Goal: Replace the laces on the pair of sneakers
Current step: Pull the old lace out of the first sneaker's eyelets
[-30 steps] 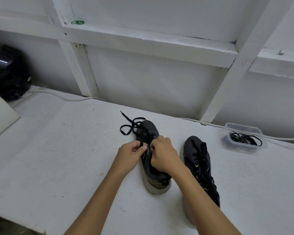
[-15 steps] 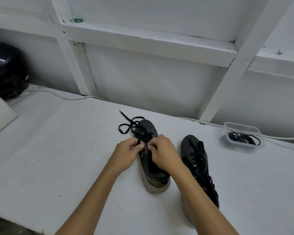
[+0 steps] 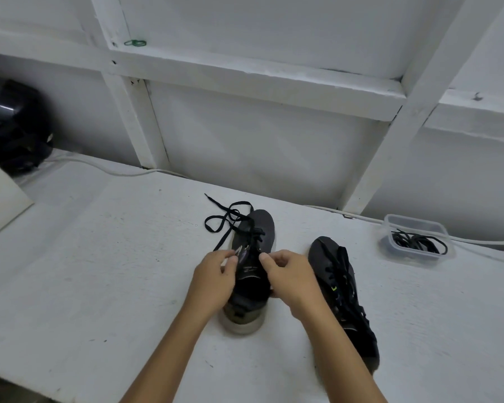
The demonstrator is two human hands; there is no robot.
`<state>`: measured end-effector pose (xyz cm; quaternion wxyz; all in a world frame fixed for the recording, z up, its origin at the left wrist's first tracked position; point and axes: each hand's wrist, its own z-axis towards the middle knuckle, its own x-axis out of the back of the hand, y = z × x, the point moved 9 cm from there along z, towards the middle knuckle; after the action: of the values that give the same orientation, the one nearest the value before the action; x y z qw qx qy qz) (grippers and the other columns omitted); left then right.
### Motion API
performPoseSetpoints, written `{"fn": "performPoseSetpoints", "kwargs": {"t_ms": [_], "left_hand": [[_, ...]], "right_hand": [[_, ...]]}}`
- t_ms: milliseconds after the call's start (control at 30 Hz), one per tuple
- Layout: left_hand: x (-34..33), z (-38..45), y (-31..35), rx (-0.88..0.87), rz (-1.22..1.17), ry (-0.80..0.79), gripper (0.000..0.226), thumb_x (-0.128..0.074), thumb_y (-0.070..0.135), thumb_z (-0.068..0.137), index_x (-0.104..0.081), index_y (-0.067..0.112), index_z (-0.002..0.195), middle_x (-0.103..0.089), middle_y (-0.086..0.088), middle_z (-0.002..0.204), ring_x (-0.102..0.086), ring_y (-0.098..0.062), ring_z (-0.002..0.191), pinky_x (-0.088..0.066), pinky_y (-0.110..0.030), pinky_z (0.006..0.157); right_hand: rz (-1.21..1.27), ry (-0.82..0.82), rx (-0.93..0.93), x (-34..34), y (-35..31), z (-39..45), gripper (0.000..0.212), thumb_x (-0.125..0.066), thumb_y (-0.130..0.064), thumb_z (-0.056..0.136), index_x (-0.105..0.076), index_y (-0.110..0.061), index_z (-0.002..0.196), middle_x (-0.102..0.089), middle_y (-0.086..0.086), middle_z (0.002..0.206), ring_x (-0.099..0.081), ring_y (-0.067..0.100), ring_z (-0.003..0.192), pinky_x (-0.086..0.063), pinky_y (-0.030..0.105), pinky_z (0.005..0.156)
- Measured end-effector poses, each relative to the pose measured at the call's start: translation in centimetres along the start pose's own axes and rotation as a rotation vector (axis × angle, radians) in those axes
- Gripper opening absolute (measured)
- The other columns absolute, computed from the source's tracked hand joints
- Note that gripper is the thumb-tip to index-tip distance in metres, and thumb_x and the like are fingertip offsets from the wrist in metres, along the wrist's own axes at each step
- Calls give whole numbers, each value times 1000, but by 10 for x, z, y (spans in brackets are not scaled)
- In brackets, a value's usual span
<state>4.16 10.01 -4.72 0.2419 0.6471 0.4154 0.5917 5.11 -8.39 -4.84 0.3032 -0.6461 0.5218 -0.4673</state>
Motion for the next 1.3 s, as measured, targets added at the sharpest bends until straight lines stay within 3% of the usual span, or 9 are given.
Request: {"fn": "performPoseSetpoints", "kwargs": {"t_ms": [133,200,300,467,633,867,967,1067,1300], "left_hand": [[5,-2,7,51,-28,-144,35,-42,50,99,-69,29,93,-70,8,93,-64,-9,93,-53,-31,84],[0,-6,14,9,-13,-258,22,-54,60,88,-67,45,99,-68,18,101,-62,3,96,-52,-25,81],[-12,-10,22,-57,72,-330,38,-71,61,68,-60,53,104,-60,23,109,-59,13,93,-48,-15,75],[-20,-7,26,-35,184,-323,63,-81,50,65,-55,36,120,-51,10,122,-58,-11,111,-52,-38,96],[-23,-4,27,-21,249,-317,70,-79,49,69,-50,30,130,-51,7,128,-56,-17,116,-51,-41,98],[-23,-2,25,-7,322,-262,61,-72,51,76,-50,31,128,-52,9,128,-58,-18,112,-52,-42,95],[-24,-2,22,-7,339,-250,65,-70,57,75,-47,33,131,-48,10,131,-56,-17,113,-50,-38,94],[-26,-2,20,-8,361,-254,74,-67,63,74,-41,35,138,-44,11,137,-53,-17,118,-49,-37,94],[-24,-1,20,-6,386,-235,72,-64,64,75,-40,36,137,-44,13,141,-54,-18,117,-47,-35,90]], "right_hand": [[57,-34,-45,-10,7,2,22,-63,-34,98,-77,-22,86,-76,-7,77,-73,15,78,-63,33,70],[-44,-42,24,-5,1,9,15,-68,-28,96,-79,-26,87,-75,-13,75,-68,4,72,-55,24,68],[-112,-110,68,-7,-9,15,8,-73,-25,91,-81,-24,92,-77,-10,82,-69,4,76,-54,24,73],[-308,-104,97,-10,-21,27,13,-70,-26,93,-79,-19,85,-76,-3,84,-72,14,80,-61,33,78],[-407,-112,153,-16,-28,34,19,-68,-21,92,-74,-21,74,-72,-6,77,-70,14,75,-62,31,69],[-770,-172,479,-24,-61,37,5,-52,-18,99,-56,-16,97,-54,1,99,-54,21,88,-44,30,75],[-668,-117,427,-16,-55,38,9,-56,-20,99,-63,-15,97,-65,1,98,-63,21,84,-54,33,73],[-385,-133,203,-10,-32,39,13,-70,-30,93,-69,-18,89,-68,-6,86,-70,16,71,-59,26,54],[-721,-136,481,-24,-54,36,12,-65,-23,96,-71,-14,102,-70,3,100,-63,21,91,-52,32,81]]}}
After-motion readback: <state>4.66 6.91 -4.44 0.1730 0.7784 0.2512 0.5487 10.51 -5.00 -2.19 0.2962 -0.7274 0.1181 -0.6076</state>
